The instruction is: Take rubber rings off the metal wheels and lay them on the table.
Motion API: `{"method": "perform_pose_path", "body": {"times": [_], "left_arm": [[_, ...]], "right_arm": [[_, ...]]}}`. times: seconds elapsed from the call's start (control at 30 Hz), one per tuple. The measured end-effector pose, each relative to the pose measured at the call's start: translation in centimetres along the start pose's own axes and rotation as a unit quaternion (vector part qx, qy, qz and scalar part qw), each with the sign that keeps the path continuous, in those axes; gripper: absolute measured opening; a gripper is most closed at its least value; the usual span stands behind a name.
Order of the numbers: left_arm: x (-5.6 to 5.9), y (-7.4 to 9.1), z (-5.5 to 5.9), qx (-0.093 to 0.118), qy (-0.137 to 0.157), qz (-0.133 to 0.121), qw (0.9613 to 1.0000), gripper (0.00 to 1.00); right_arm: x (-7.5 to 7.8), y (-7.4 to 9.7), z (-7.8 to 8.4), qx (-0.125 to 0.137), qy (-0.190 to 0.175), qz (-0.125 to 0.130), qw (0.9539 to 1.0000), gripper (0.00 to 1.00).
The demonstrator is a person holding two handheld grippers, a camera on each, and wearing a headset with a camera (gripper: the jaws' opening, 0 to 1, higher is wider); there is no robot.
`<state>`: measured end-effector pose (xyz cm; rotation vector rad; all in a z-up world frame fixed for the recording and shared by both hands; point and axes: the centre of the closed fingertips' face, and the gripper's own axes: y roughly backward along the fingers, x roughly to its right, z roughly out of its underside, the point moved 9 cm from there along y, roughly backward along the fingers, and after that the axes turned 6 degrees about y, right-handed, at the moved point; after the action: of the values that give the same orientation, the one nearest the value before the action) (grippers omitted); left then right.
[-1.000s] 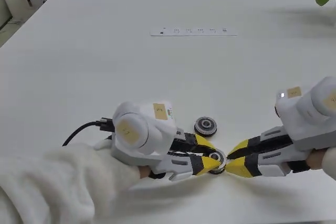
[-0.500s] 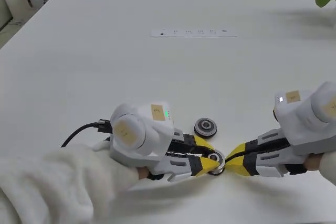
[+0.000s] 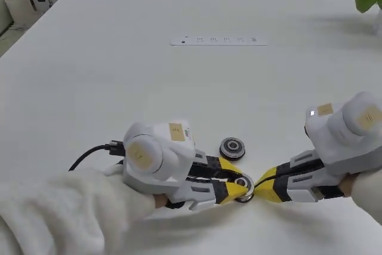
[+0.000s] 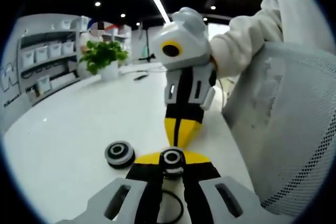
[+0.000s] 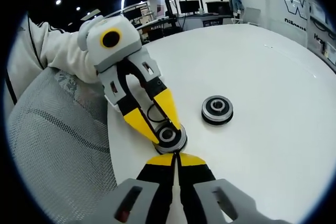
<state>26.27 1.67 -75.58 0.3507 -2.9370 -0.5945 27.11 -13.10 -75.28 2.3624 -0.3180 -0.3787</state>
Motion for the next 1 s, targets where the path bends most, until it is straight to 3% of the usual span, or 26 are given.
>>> {"method": "perform_pose_path", "body": {"times": [0.23,0.33,0.53,0.63,1.0], "left_arm": [[0.0,0.0,0.0,0.001,0.001,0.001,1.0,0.15],[-0.1,0.1,0.0,0.001,0.001,0.001,1.0,0.15],[-0.1,0.1,0.0,0.0,0.001,0.001,1.0,0.15],[-0.1,0.2,0.0,0.0,0.001,0.001,1.0,0.15],[0.0,0.2,0.1,0.001,0.002,0.0,1.0,0.15]], "right_arm": [[0.4,0.2,0.1,0.006,-0.076,-0.002,0.9971,0.0],[0.4,0.4,0.2,0.015,-0.133,-0.007,0.991,0.0],[0.4,0.8,0.2,0.045,-0.192,-0.011,0.9802,0.0],[0.3,1.0,0.3,0.057,-0.21,-0.017,0.9758,0.0],[-0.2,1.0,0.1,0.071,-0.232,-0.026,0.9697,0.0]]}}
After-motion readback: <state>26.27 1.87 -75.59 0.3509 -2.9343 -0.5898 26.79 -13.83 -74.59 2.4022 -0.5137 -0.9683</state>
